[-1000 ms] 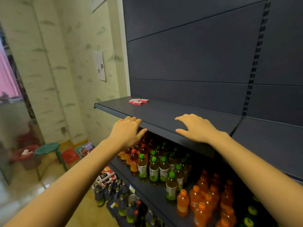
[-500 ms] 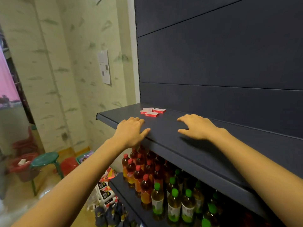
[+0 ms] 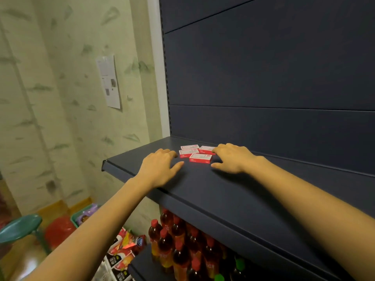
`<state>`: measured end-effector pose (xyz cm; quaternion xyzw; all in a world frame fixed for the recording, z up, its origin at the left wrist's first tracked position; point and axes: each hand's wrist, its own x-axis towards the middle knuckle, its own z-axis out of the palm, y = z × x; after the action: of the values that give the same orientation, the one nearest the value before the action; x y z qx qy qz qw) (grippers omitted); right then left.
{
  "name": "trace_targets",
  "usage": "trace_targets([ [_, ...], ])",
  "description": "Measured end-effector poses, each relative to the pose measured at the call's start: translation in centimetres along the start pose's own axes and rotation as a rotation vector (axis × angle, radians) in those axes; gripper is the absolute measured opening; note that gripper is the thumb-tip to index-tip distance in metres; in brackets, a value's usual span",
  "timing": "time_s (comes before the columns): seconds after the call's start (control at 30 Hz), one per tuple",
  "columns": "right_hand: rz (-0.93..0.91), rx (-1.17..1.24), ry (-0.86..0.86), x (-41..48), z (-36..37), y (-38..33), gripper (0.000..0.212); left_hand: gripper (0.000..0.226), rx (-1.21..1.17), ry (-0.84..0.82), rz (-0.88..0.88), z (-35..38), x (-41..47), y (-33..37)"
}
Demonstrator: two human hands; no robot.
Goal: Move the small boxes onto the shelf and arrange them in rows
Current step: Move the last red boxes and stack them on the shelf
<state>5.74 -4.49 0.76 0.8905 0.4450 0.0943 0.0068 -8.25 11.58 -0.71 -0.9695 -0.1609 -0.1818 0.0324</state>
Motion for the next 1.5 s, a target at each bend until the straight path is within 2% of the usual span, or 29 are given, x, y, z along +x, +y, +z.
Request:
trace_targets([
  [0.17, 0.112, 0.09, -0.104, 4.3, 1.6, -1.1, 0.058, 0.045, -0.036, -0.032, 0.129, 2.0, 5.1, -4.0],
  [0.27, 0.167, 0.174, -0.146, 5.6, 1.9, -1.7, 0.052, 0.046, -0.073, -0.05, 0.189, 2.8, 7.5, -5.5],
  [0.37, 0.226, 0.194, -0.142, 6.0, 1.8, -2.2, 0.046, 0.048, -0.137, -0.099, 0.234, 4.0, 10.0, -6.8],
  [0.5, 0.292, 0.174, -0.077, 4.4, 1.4, -1.9, 0.05, 0.057, -0.208, -0.169, 0.257, 5.9, 12.3, -7.0],
  [0.73, 0.435, 0.205, -0.015, -0.1, 0.9, -1.1, 0.047, 0.044, -0.352, -0.13, 0.264, 7.3, 14.3, -7.4],
  [0.93, 0.55, 0.207, 0.043, -5.6, -0.1, 0.1, 0.046, 0.038, -0.418, -0.021, 0.392, 4.6, 14.5, -7.4],
  [1.13, 0.676, 0.179, 0.11, -14.2, -3.1, 1.6, 0.04, 0.03, -0.593, -0.003, 0.573, 0.7, 11.4, -0.8],
  [1.5, 0.937, 0.019, 0.145, -39.1, -8.6, 4.0, 0.041, 0.031, -0.89, -0.073, 0.934, -5.1, -1.3, 22.4],
])
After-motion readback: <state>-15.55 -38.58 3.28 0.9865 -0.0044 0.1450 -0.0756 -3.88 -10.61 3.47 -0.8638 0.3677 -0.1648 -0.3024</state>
